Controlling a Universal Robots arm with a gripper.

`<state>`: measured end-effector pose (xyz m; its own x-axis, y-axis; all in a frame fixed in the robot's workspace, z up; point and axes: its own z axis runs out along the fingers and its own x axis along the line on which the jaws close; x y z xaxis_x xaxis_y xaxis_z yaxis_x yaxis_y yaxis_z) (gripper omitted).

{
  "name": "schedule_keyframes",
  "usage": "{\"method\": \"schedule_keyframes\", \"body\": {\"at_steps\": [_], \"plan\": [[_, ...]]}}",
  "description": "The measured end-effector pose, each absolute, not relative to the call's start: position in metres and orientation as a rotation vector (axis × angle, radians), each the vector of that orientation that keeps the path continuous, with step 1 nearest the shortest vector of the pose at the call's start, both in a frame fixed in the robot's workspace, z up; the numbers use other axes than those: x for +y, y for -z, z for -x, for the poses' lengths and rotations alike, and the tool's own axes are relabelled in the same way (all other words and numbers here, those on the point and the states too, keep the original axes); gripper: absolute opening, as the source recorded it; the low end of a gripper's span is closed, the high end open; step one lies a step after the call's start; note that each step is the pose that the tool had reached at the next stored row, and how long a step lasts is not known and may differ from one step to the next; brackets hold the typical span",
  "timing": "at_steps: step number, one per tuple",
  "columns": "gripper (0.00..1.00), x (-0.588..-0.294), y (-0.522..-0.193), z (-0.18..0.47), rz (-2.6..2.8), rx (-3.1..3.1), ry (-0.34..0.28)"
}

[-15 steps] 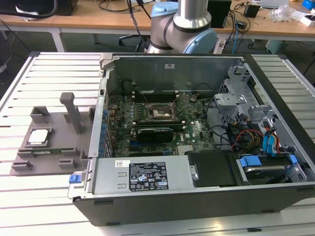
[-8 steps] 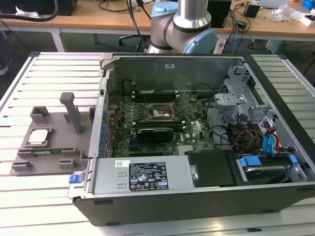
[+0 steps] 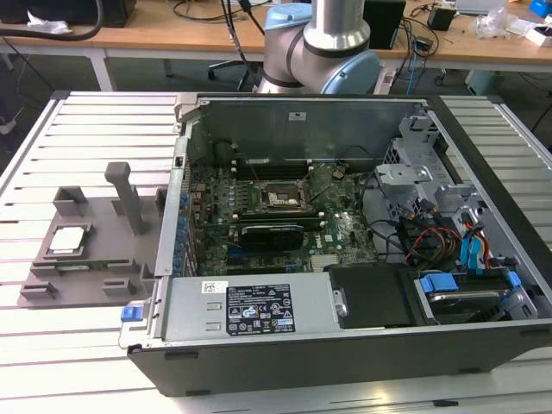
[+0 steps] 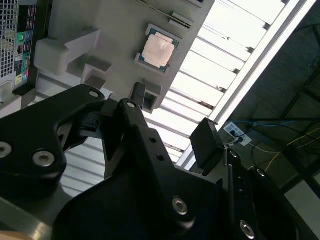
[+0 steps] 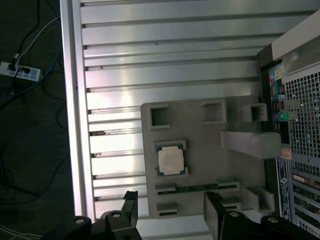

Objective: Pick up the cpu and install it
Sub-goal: 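Pick up the cpu and move it towards the insertion slot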

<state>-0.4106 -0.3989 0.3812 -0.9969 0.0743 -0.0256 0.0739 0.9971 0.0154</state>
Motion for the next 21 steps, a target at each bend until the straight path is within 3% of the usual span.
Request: {"method": "schedule_keyframes", "body": {"at_steps": [21], "plan": [[0.64, -0.3988, -0.3741, 0.4106, -0.116, 3.113, -0.023]]}}
